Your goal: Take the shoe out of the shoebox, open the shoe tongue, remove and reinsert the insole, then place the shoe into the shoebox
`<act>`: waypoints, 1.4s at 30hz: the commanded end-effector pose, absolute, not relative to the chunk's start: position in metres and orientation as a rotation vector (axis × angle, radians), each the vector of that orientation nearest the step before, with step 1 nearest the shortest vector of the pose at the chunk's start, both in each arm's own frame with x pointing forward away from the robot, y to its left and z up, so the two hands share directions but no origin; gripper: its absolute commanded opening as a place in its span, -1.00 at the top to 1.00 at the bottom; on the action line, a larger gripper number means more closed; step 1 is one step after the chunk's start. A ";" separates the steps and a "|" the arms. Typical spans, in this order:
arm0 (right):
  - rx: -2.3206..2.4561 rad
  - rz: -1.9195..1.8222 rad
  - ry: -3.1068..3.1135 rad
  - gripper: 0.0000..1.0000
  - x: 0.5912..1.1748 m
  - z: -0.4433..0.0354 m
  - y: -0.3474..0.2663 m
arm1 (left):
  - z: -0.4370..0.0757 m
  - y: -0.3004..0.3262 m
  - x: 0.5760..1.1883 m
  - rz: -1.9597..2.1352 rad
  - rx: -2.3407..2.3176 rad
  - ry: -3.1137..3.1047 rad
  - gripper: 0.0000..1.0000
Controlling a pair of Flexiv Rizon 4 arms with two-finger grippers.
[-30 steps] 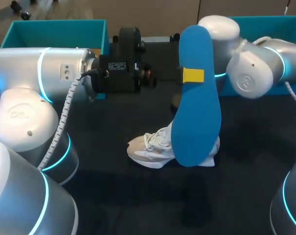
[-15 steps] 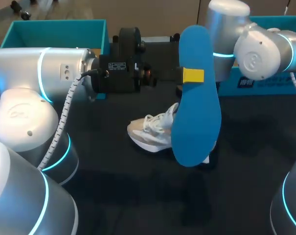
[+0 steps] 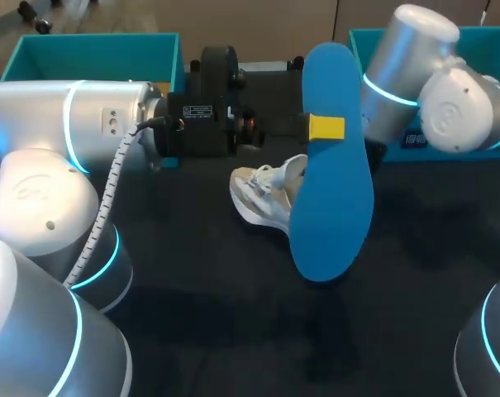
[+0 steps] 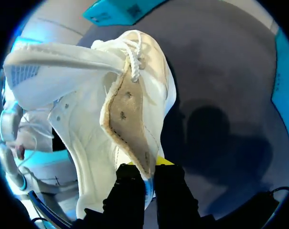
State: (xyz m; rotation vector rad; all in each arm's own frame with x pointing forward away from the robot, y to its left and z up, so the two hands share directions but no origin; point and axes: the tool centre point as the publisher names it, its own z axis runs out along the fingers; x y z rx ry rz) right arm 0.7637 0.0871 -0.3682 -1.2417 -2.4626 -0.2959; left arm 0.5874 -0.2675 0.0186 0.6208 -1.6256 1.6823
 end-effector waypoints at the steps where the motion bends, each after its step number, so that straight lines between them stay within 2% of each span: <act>1: -1.531 -0.341 -2.347 1.00 0.749 -0.362 0.088 | 0.017 -0.269 0.586 1.684 0.625 -1.625 1.00; 8: -1.525 -0.337 -2.323 1.00 0.745 -0.355 0.107 | 0.017 -0.269 0.586 1.684 0.625 -1.625 1.00; 23: -1.525 -0.337 -2.323 1.00 0.745 -0.355 0.107 | 0.017 -0.269 0.586 1.684 0.625 -1.625 1.00; 31: -1.993 -0.431 -2.030 1.00 0.736 -0.351 0.117 | 0.017 -0.269 0.586 1.684 0.625 -1.625 1.00; 42: -2.122 -0.510 -1.946 1.00 0.732 -0.357 0.133 | 0.017 -0.269 0.586 1.684 0.625 -1.625 1.00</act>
